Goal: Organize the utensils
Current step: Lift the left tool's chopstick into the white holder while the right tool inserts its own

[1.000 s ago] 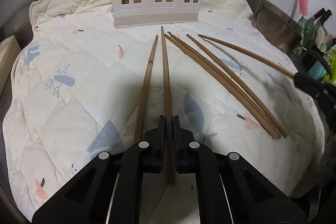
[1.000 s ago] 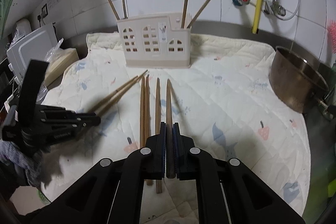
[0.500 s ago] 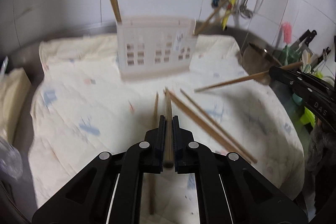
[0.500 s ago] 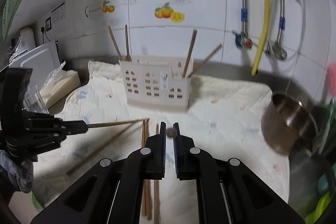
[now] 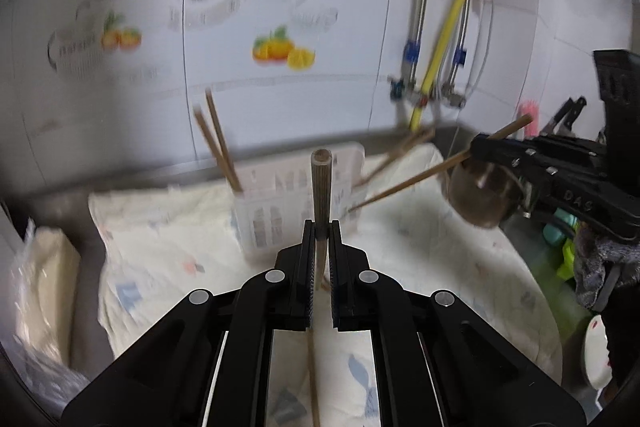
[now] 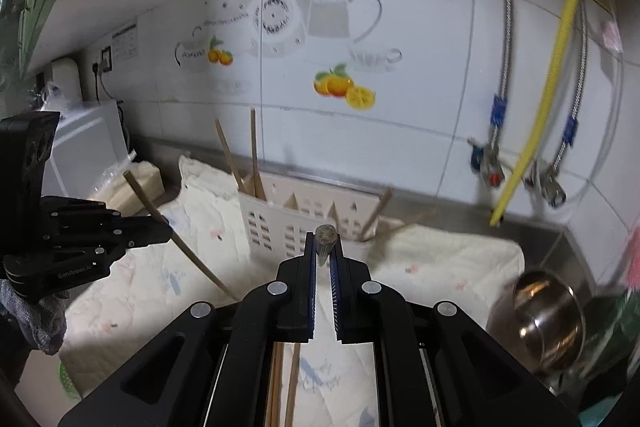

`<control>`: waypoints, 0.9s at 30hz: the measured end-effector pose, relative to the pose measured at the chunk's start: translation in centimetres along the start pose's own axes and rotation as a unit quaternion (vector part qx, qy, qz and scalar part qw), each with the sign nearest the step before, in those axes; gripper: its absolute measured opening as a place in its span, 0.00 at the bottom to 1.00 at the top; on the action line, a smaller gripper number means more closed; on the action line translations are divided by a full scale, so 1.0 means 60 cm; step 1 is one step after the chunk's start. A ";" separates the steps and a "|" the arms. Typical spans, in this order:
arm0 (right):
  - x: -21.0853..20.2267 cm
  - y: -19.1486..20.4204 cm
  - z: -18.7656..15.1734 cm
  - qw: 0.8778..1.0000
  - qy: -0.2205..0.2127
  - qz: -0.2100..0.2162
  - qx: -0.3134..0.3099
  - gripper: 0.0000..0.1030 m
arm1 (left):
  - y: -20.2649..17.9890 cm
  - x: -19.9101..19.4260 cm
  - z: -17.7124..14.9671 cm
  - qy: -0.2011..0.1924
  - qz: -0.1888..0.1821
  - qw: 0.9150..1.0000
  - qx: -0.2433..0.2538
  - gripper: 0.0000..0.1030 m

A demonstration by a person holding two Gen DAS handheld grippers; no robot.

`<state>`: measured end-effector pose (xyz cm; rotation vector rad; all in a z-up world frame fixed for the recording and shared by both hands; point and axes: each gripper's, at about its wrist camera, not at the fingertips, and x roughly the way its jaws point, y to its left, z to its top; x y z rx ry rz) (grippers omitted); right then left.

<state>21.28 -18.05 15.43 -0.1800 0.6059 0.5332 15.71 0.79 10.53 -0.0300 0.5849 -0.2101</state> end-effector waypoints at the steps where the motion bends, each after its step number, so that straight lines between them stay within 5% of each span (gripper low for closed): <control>1: -0.001 -0.002 0.009 1.000 -0.001 0.000 -0.002 0.06 | 0.000 -0.007 0.014 -0.009 0.000 1.000 0.003 0.05; 13: 0.006 -0.037 0.084 1.000 -0.001 -0.010 0.006 0.06 | 0.037 -0.016 0.141 -0.072 0.038 0.997 0.006 0.05; 27: 0.058 -0.057 0.140 0.998 -0.050 -0.022 0.033 0.06 | 0.079 0.101 0.127 -0.012 0.056 0.998 -0.007 0.05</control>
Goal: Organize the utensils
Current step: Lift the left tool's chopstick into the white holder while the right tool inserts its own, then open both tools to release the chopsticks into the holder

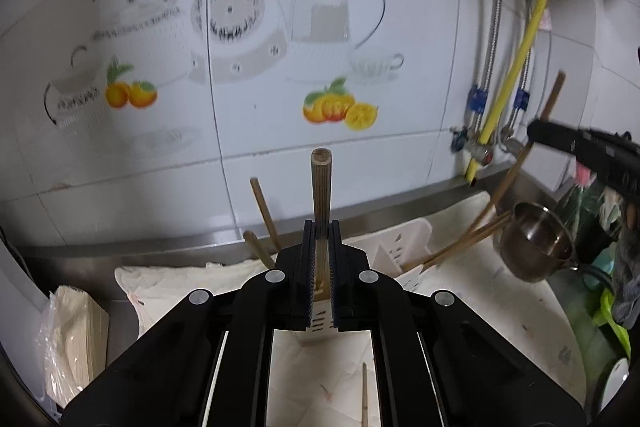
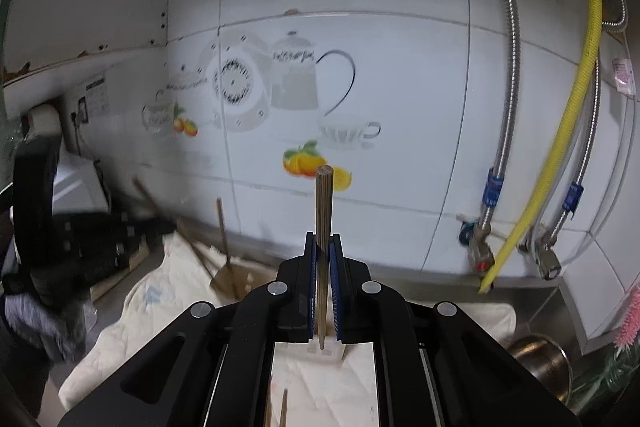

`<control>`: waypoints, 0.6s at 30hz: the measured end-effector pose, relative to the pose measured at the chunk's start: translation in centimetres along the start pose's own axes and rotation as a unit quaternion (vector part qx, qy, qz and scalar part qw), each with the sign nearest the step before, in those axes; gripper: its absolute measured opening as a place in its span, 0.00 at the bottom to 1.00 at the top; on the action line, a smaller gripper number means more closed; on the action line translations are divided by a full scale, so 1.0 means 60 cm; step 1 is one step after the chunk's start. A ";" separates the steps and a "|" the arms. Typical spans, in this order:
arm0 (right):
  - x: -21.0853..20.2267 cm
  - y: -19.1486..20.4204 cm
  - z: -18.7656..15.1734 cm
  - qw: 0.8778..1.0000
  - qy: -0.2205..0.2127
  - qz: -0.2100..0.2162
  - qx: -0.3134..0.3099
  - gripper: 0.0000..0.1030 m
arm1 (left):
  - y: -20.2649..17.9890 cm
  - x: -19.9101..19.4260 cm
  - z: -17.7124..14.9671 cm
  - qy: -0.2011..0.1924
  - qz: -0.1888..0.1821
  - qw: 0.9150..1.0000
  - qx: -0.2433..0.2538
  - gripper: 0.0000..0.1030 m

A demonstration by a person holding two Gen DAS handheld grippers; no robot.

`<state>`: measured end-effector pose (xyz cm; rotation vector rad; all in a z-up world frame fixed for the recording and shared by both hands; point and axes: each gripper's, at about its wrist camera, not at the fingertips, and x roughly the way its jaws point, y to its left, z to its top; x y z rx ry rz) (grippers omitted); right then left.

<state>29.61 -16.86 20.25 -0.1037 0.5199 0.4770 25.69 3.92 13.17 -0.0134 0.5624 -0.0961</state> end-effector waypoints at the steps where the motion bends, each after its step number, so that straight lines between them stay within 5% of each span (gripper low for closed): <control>1: 0.005 -0.002 0.002 1.000 -0.004 -0.001 0.004 0.06 | 0.002 0.006 -0.003 0.004 0.000 1.000 -0.001 0.05; 18: 0.109 -0.004 -0.051 0.998 0.047 -0.008 0.028 0.06 | 0.024 0.038 -0.030 0.035 -0.004 0.999 -0.015 0.05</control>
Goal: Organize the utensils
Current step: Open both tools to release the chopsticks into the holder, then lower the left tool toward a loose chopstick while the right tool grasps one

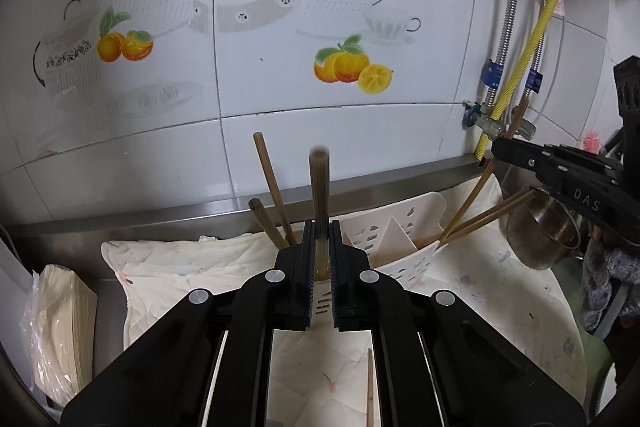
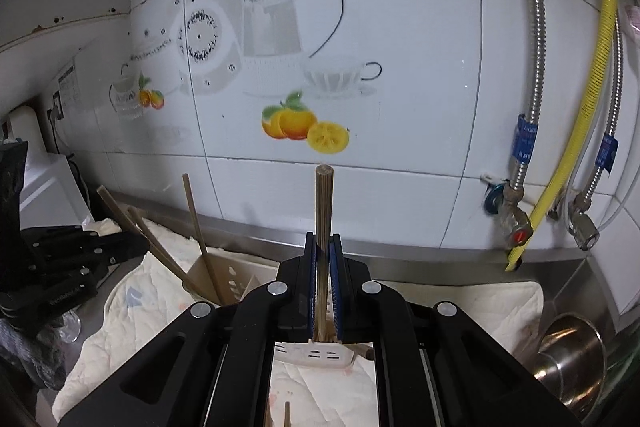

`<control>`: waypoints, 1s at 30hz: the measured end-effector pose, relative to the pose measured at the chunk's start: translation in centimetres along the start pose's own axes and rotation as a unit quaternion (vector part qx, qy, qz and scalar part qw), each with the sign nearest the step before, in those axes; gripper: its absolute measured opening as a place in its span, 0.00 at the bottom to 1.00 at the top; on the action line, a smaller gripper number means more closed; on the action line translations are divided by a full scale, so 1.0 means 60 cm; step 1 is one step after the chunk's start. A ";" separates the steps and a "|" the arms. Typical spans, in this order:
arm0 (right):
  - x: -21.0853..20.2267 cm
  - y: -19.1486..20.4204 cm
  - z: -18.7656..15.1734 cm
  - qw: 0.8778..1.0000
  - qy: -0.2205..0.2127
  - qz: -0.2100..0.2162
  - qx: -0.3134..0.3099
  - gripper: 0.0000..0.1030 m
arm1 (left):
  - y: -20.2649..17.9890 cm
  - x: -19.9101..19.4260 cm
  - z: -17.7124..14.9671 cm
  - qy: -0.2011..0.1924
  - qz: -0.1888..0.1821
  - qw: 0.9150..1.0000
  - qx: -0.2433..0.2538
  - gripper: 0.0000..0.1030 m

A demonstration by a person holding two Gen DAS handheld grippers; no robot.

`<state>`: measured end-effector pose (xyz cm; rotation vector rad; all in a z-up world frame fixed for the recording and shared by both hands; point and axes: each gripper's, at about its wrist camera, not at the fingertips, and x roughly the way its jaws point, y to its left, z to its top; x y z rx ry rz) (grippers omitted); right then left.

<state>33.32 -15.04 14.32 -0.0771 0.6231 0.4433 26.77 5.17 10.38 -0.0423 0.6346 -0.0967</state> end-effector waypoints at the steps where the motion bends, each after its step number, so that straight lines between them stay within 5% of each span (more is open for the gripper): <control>1: 0.000 -0.001 -0.001 1.000 0.000 -0.001 0.003 0.07 | 0.000 -0.001 0.000 -0.001 0.000 1.000 0.000 0.06; 7: -0.017 -0.009 -0.003 1.000 -0.009 -0.007 0.011 0.09 | 0.002 -0.018 -0.001 -0.011 -0.005 1.000 -0.008 0.13; 16: -0.100 -0.001 -0.030 0.999 -0.046 -0.004 0.016 0.27 | -0.007 -0.091 -0.030 -0.037 -0.002 0.999 -0.012 0.36; 22: -0.144 0.022 -0.106 0.999 -0.043 0.011 0.017 0.34 | -0.013 -0.136 -0.097 -0.038 -0.008 0.999 -0.014 0.48; 30: -0.148 0.047 -0.252 1.000 0.017 0.015 0.012 0.34 | -0.004 -0.160 -0.188 -0.025 -0.006 0.999 -0.037 0.64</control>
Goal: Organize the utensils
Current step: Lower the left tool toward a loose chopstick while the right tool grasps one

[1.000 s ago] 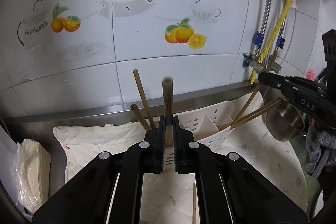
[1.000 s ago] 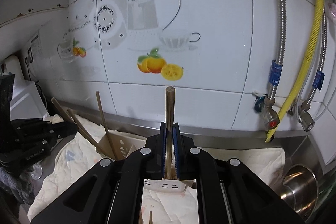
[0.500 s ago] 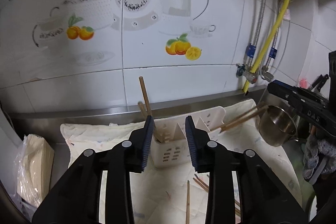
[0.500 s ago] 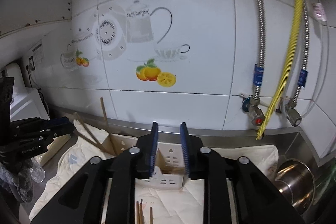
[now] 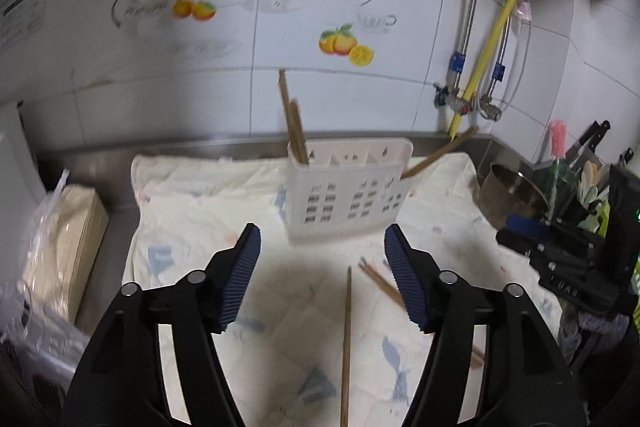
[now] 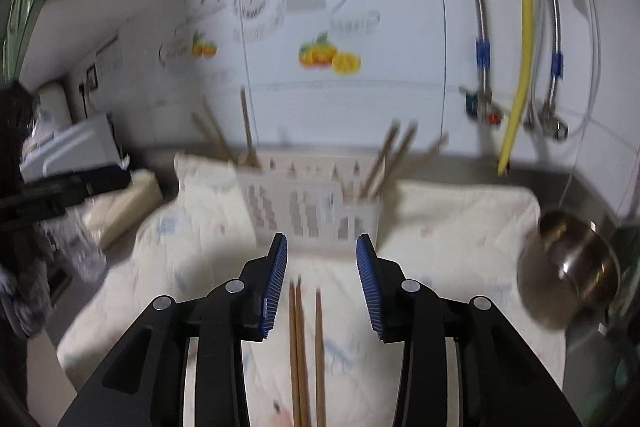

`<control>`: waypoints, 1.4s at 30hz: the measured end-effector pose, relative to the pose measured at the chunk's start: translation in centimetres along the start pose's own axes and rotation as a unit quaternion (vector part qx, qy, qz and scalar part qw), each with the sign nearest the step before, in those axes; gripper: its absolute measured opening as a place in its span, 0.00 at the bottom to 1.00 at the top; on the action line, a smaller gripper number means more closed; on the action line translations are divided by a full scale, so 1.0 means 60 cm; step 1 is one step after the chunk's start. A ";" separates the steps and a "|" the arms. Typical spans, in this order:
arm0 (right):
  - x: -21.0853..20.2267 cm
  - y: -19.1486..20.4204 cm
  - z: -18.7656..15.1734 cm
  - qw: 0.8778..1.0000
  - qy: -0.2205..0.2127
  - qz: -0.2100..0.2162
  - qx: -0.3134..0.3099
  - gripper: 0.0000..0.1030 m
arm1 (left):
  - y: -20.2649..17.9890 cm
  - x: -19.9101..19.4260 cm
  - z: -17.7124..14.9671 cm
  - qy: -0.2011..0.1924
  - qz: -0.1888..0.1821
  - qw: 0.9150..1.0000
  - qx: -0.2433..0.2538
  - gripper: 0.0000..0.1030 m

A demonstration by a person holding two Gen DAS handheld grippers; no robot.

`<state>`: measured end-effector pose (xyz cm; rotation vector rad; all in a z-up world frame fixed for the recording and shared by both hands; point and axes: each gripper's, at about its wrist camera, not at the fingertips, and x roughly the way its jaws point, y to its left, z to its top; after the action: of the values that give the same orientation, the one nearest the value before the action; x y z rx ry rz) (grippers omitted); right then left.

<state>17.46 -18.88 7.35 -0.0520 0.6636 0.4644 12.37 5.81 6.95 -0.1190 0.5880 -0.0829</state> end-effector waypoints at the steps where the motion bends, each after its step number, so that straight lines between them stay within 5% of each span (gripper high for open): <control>1: 0.001 0.001 -0.013 1.000 0.006 0.001 0.000 0.34 | 0.003 -0.002 -0.013 0.004 0.003 1.000 -0.005 0.68; 7: 0.021 -0.004 -0.115 0.998 0.068 -0.004 0.004 0.34 | 0.022 0.002 -0.077 0.026 0.013 0.999 -0.029 0.81; 16: 0.047 -0.013 -0.203 0.991 0.131 -0.009 0.006 0.29 | 0.049 0.009 -0.139 0.056 0.033 0.996 -0.057 0.86; 21: 0.060 -0.008 -0.217 0.989 0.145 -0.004 0.005 0.16 | 0.056 0.010 -0.155 0.066 0.037 0.995 -0.064 0.86; 42: 0.083 0.001 -0.222 0.988 0.154 -0.020 -0.024 0.07 | 0.052 0.031 -0.209 0.110 0.036 0.992 -0.059 0.86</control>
<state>13.11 -19.38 -6.18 -0.1851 0.9533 0.4381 7.09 7.56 -4.83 -0.2041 0.8171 0.0098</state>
